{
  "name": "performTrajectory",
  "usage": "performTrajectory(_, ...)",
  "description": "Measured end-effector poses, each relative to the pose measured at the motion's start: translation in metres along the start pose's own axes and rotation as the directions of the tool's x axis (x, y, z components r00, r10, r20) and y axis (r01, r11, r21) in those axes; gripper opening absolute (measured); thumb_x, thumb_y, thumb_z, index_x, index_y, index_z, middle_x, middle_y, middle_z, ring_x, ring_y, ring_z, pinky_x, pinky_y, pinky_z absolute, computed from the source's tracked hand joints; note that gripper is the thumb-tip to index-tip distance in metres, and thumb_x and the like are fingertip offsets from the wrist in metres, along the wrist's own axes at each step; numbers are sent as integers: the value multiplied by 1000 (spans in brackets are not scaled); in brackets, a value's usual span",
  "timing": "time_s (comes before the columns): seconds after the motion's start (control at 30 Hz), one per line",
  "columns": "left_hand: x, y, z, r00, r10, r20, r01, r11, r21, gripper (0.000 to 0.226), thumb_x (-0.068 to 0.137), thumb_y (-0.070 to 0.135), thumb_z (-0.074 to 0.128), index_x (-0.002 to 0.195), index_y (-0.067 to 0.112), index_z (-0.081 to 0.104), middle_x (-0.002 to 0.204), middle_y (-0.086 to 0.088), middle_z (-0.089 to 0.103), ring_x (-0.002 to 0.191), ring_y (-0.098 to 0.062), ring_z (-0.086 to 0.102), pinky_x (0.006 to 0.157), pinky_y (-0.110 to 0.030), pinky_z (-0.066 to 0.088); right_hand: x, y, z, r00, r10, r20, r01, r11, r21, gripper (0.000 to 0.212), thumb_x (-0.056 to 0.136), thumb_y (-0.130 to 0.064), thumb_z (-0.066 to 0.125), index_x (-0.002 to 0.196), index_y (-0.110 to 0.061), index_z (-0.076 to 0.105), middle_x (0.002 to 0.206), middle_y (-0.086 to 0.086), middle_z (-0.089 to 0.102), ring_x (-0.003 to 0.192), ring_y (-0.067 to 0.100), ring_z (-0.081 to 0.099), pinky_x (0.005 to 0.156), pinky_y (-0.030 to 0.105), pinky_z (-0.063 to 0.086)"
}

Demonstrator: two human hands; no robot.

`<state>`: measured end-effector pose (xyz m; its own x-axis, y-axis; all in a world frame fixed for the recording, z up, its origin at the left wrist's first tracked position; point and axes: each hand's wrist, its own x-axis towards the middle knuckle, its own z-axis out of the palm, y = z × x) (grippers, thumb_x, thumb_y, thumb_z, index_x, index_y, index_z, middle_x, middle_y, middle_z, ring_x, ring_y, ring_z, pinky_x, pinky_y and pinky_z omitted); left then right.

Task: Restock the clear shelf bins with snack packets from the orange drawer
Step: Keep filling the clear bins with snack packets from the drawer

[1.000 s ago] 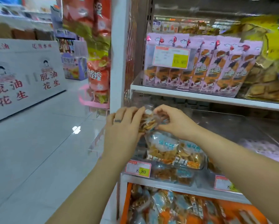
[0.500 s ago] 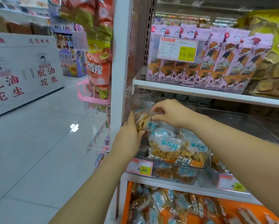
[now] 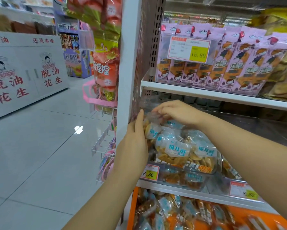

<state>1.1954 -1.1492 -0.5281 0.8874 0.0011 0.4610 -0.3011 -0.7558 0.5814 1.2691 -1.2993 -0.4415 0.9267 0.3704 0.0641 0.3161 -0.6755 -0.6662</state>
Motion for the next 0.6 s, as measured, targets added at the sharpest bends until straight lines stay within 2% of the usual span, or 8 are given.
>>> performTrajectory(0.03, -3, 0, -2, 1000, 13, -8, -13, 1000, -15, 78, 94, 7, 50, 152, 29, 1, 152, -3, 29, 115, -27, 54, 87, -44, 51, 1, 0, -1, 1000, -1, -11, 1, 1000, 0, 21, 95, -17, 52, 109, -19, 67, 109, 0, 69, 95, 13, 66, 95, 28, 48)
performTrajectory(0.1, -6, 1, -4, 1000, 21, -17, -22, 999, -37, 71, 94, 8, 49, 150, 29, 12, 149, -1, 32, 114, -26, 54, 85, -44, 51, 5, 0, 0, 1000, -9, -13, 7, 994, -106, 20, 93, -19, 59, 110, -15, 68, 107, 0, 69, 90, 7, 63, 82, 12, 47)
performTrajectory(0.13, -7, 1, -4, 1000, 19, -16, -19, 999, -43, 68, 94, 8, 50, 149, 29, 16, 148, -1, 33, 113, -26, 55, 85, -44, 51, 8, 0, 2, 1000, -8, -23, 4, 987, -162, 20, 92, -20, 61, 109, -14, 69, 104, -1, 69, 88, 6, 61, 76, 11, 45)
performTrajectory(0.27, -5, -4, 0, 1000, 4, 5, -4, 997, -78, 65, 93, 6, 49, 147, 31, 23, 142, 0, 44, 112, -23, 56, 86, -44, 51, 25, 4, 13, 993, 49, -111, -81, 948, -308, 20, 93, -25, 58, 99, -9, 67, 91, 1, 63, 86, 14, 56, 74, 23, 39)
performTrajectory(0.4, -3, -8, -1, 1000, -20, 1, 20, 989, -149, 66, 92, 7, 50, 142, 41, 24, 130, 5, 55, 103, -18, 60, 83, -37, 52, 40, 14, 21, 973, 150, -178, -213, 881, -422, 25, 95, -28, 50, 99, -7, 63, 101, 12, 64, 90, 26, 57, 83, 35, 49)
performTrajectory(0.5, -3, -8, -2, 1000, -18, 5, 19, 988, -154, 68, 92, 5, 49, 141, 44, 22, 128, 4, 56, 102, -19, 60, 83, -42, 53, 39, 14, 20, 975, 155, -162, -210, 881, -424, 25, 96, -24, 48, 100, -4, 62, 97, 12, 62, 85, 23, 54, 76, 31, 45)
performTrajectory(0.6, -3, -8, -1, 999, -33, 7, 33, 984, -174, 62, 92, 5, 50, 140, 38, 29, 129, 5, 55, 106, -18, 59, 86, -42, 53, 34, 10, 16, 979, 115, -167, -173, 902, -396, 25, 99, -21, 41, 95, -3, 58, 87, 10, 55, 84, 25, 52, 70, 28, 37)
